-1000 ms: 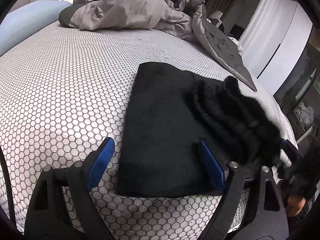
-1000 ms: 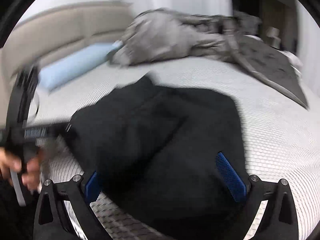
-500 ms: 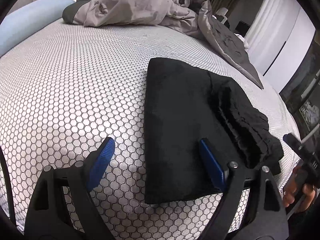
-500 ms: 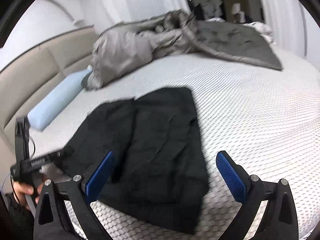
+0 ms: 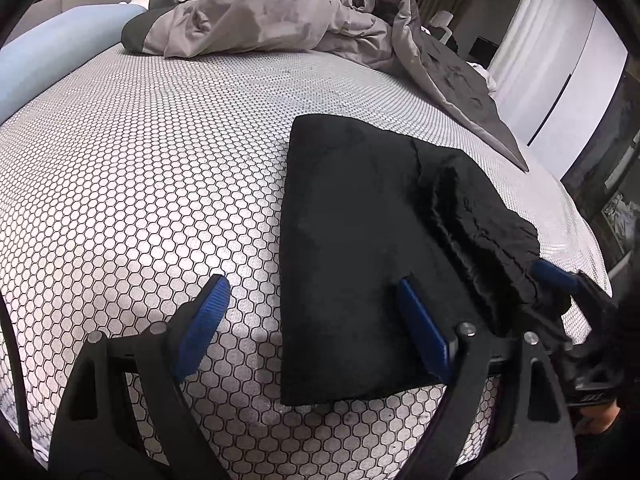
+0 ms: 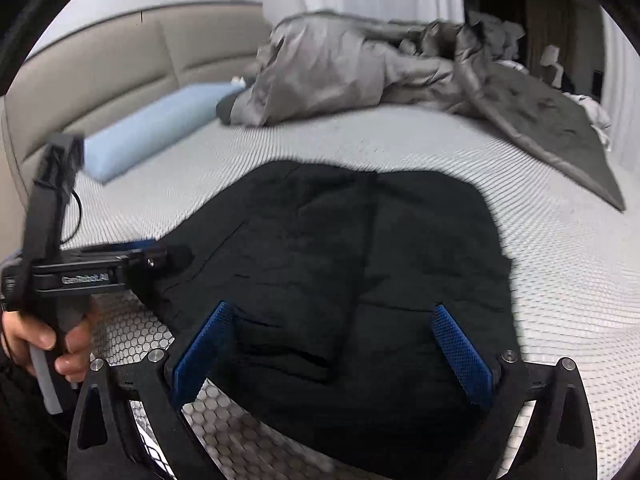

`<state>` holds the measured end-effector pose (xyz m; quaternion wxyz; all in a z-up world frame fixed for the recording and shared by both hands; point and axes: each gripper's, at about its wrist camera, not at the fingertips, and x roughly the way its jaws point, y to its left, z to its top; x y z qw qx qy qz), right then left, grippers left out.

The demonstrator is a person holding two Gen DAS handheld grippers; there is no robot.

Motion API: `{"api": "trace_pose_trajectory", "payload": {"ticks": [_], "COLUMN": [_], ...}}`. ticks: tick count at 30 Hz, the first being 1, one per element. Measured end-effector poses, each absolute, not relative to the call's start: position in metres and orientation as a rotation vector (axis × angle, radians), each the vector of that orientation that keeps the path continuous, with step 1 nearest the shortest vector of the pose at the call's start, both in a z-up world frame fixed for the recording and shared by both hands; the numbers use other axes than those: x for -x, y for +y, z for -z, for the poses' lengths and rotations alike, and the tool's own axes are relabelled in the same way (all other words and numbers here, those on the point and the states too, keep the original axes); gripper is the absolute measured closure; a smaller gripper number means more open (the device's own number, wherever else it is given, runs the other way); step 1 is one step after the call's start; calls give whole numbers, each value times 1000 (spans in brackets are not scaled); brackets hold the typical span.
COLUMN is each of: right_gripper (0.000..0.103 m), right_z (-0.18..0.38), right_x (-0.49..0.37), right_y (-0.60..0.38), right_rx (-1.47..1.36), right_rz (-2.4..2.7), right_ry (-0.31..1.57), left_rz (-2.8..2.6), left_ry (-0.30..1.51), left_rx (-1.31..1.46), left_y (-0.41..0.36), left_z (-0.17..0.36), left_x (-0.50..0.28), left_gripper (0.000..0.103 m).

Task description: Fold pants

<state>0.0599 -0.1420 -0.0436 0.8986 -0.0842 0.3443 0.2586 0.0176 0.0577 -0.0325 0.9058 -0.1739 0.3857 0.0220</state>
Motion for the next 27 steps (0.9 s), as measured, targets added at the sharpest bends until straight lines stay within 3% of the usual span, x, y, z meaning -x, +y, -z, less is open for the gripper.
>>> {"api": "trace_pose_trajectory", "payload": {"ticks": [5, 13, 23, 27], "right_gripper": [2, 2, 2, 15], "right_z": [51, 35, 30, 31], "right_x": [-72, -79, -66, -68], "right_y": [-136, -262, -250, -227], "right_rx": [178, -184, -215, -197], "right_rz": [-419, -107, -425, -545], "right_ry": [715, 682, 700, 739], "left_rz": [-39, -48, -49, -50], "left_ry": [803, 808, 805, 802], "left_rx": [357, 351, 344, 339], "left_y": [60, 62, 61, 61], "left_z": [35, 35, 35, 33], "left_x": [-18, -18, -19, -19], "left_gripper": [18, 18, 18, 18]}}
